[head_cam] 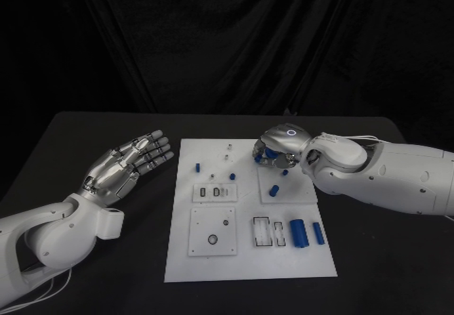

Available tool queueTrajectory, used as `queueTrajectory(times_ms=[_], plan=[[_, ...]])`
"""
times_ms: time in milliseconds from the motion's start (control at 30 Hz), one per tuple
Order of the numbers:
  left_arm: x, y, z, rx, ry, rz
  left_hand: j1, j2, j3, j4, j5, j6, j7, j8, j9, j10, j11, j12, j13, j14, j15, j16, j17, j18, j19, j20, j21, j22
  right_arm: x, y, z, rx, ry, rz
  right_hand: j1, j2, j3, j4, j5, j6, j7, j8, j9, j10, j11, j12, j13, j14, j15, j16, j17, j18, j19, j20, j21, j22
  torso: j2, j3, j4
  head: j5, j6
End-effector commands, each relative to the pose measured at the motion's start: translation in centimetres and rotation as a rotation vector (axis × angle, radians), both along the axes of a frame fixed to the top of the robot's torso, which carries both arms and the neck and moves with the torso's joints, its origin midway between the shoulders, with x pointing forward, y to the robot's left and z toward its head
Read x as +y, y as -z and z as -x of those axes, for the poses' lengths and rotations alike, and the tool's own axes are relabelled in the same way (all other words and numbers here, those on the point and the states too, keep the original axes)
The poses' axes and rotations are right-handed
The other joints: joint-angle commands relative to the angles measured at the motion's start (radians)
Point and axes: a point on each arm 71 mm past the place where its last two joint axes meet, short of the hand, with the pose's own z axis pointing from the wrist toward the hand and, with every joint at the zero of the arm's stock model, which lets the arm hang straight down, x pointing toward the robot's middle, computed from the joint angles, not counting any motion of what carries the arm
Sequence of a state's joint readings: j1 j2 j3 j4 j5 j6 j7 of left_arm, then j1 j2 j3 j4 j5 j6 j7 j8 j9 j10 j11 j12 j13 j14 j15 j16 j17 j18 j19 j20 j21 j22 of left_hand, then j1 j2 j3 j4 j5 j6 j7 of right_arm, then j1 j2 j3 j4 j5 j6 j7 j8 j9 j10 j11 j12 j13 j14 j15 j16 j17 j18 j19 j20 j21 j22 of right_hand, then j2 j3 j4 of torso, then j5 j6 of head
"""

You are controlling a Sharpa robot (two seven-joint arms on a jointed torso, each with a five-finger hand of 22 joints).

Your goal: Assemble the parts on the task board

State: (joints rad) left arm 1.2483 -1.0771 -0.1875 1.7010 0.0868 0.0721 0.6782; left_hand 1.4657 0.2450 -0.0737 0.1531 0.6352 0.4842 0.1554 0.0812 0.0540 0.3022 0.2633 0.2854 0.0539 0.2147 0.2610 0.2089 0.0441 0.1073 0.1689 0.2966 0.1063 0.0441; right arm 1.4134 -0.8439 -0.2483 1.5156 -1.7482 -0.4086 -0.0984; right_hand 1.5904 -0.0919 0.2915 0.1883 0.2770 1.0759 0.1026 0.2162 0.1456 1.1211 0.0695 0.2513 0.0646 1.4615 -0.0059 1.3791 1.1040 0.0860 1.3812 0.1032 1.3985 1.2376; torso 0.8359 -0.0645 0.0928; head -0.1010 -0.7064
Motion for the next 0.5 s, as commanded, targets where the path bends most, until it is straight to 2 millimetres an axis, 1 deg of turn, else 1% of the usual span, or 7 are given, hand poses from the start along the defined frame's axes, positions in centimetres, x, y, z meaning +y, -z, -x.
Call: queueTrajectory(times_ms=[33,100,200,300,367,433,500], plan=[[0.8,-1.6,0.2,-0.180,-0.058,0.138,-0.007,-0.003,0.006,0.002,0.000,-0.004,0.004,-0.003,-0.001,-0.005,0.000,-0.003,-0.001,-0.001,0.004,0.004,0.001,-0.011,-0.004,-0.003,-0.002,-0.001,0.2,-1.0,0.4,-0.070,-0.023,-0.076,0.003,0.006,0.001,-0.009,-0.017,0.031,0.011,0.013,0.055,0.033,-0.012,-0.003,0.003,0.000,-0.011,-0.007,-0.001,-0.008,0.001,-0.010,-0.001,0.001,0.000,-0.0005,0.0002,0.007,0.002],[0.8,-1.6,0.2,-0.178,-0.059,0.138,-0.007,-0.002,0.008,0.002,0.000,-0.004,0.005,-0.003,-0.001,-0.005,0.001,-0.003,-0.001,-0.002,0.004,0.004,0.001,-0.012,-0.005,-0.003,-0.003,-0.001,0.4,-1.6,0.3,-0.081,-0.025,-0.096,0.000,0.004,0.003,-0.013,-0.027,0.041,0.009,0.020,0.066,0.053,-0.016,-0.010,0.003,0.002,-0.015,-0.008,0.001,-0.009,0.003,-0.014,0.000,0.004,0.000,-0.0008,-0.0001,0.010,0.002],[0.8,-1.5,0.2,-0.175,-0.060,0.137,-0.007,-0.002,0.008,0.002,0.000,-0.004,0.005,-0.003,-0.001,-0.005,0.001,-0.003,-0.001,-0.002,0.004,0.004,0.001,-0.012,-0.005,-0.003,-0.003,-0.001,1.0,-3.0,0.1,-0.100,-0.029,-0.117,-0.005,0.002,0.002,-0.013,-0.034,0.044,0.009,0.023,0.073,0.063,-0.017,-0.017,0.003,0.003,-0.017,-0.008,0.002,-0.009,0.004,-0.016,-0.001,0.006,0.000,-0.0013,-0.0003,0.012,0.003],[0.8,-1.5,0.2,-0.172,-0.061,0.136,-0.008,-0.003,0.009,0.002,-0.001,-0.002,0.005,-0.002,-0.001,-0.004,0.001,-0.001,0.000,-0.001,0.005,0.005,0.001,-0.012,-0.005,-0.003,-0.003,-0.001,1.8,-4.1,-0.4,-0.115,-0.036,-0.117,-0.010,0.000,0.000,-0.012,-0.042,0.045,0.009,0.024,0.078,0.067,-0.017,-0.023,0.002,0.004,-0.017,-0.010,0.001,-0.009,0.004,-0.017,-0.001,0.006,-0.001,-0.0013,-0.0040,0.016,0.005],[0.7,-1.5,0.1,-0.170,-0.062,0.135,-0.008,-0.003,0.009,0.002,-0.001,-0.002,0.005,-0.002,-0.001,-0.004,0.001,-0.001,0.000,-0.001,0.005,0.005,0.001,-0.012,-0.005,-0.003,-0.003,-0.001,2.5,-4.7,-0.8,-0.124,-0.044,-0.113,-0.012,0.000,0.000,-0.012,-0.047,0.045,0.008,0.024,0.080,0.069,-0.017,-0.027,0.002,0.003,-0.017,-0.011,-0.001,-0.009,0.004,-0.017,-0.002,0.005,-0.001,-0.0021,-0.0050,0.018,0.005],[0.7,-1.4,0.1,-0.169,-0.061,0.135,-0.008,-0.003,0.009,0.002,-0.001,-0.002,0.005,-0.002,-0.001,-0.004,0.001,-0.001,0.000,-0.001,0.005,0.005,0.001,-0.012,-0.005,-0.003,-0.003,-0.001,3.1,-5.0,-1.1,-0.128,-0.051,-0.108,-0.013,0.000,0.000,-0.011,-0.050,0.045,0.008,0.024,0.081,0.071,-0.018,-0.029,0.002,0.004,-0.017,-0.011,0.000,-0.010,0.004,-0.017,-0.002,0.007,-0.002,-0.0034,-0.0043,0.018,0.004],[0.6,-1.4,0.0,-0.168,-0.058,0.136,-0.008,-0.003,0.009,0.002,-0.001,-0.002,0.005,-0.002,-0.001,-0.004,0.001,-0.001,0.000,-0.001,0.005,0.005,0.001,-0.012,-0.005,-0.003,-0.003,-0.001,3.7,-5.2,-1.5,-0.130,-0.060,-0.101,-0.014,0.000,0.000,-0.011,-0.051,0.044,0.007,0.024,0.082,0.071,-0.018,-0.030,0.002,0.004,-0.017,-0.012,0.000,-0.009,0.004,-0.017,-0.002,0.006,-0.001,-0.0041,-0.0018,0.018,0.003]])
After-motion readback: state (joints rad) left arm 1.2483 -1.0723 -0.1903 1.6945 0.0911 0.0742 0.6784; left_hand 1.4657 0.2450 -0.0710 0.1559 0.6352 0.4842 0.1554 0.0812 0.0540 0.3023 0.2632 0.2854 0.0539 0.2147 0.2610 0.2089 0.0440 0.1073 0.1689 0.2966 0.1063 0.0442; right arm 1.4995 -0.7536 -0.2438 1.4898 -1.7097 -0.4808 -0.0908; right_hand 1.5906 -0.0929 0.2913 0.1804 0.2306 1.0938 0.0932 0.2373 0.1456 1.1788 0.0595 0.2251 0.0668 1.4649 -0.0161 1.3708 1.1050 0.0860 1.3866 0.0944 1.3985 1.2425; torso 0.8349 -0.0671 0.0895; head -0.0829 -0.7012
